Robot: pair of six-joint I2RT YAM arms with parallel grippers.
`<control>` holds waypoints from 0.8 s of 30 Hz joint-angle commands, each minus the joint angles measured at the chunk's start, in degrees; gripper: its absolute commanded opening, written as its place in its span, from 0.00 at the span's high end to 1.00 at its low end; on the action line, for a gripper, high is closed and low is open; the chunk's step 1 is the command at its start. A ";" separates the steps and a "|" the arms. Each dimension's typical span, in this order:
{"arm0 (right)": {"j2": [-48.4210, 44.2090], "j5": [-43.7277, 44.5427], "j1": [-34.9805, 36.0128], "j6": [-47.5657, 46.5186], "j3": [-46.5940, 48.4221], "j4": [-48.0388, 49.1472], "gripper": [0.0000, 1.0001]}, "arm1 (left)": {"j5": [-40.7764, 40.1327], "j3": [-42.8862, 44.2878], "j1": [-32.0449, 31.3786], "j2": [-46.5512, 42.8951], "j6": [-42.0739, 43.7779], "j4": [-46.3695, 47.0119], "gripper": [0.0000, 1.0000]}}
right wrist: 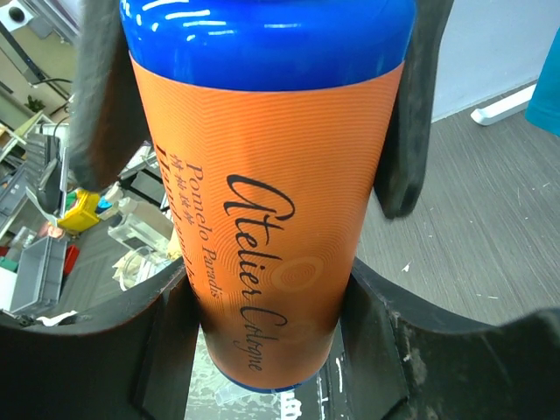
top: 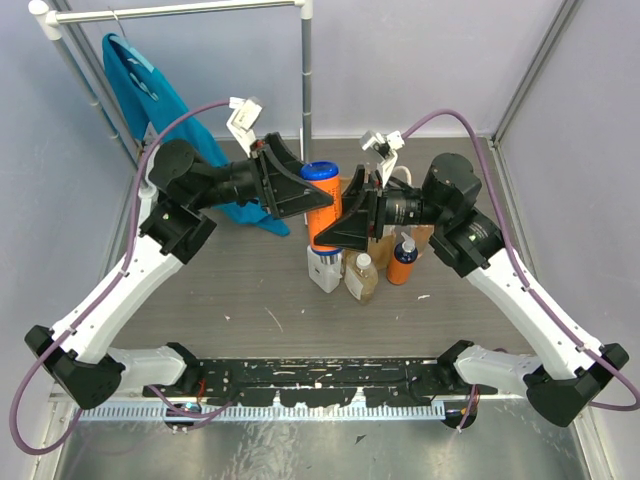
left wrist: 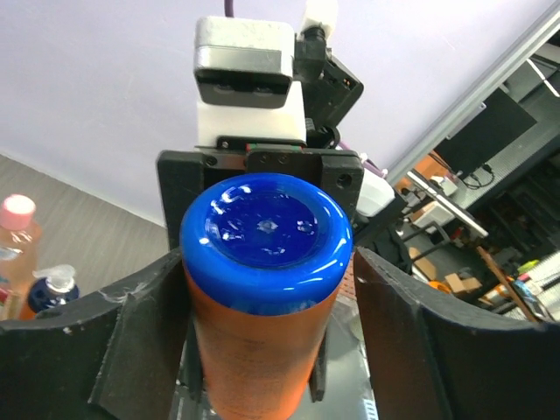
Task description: Take the personal care products out of the canvas bag
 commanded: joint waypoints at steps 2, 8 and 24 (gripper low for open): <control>-0.58 1.55 0.38 -0.52 3.39 6.79 0.99 | 0.97 0.95 -1.24 -0.91 0.06 -1.53 0.15; -0.55 1.74 0.35 -0.69 3.71 6.55 0.99 | 1.43 1.62 -1.27 -0.34 0.56 -2.59 0.34; -4.75 20.90 0.35 -12.32 3.83 -9.02 0.24 | -3.80 5.44 -1.51 -1.67 6.96 -12.43 1.00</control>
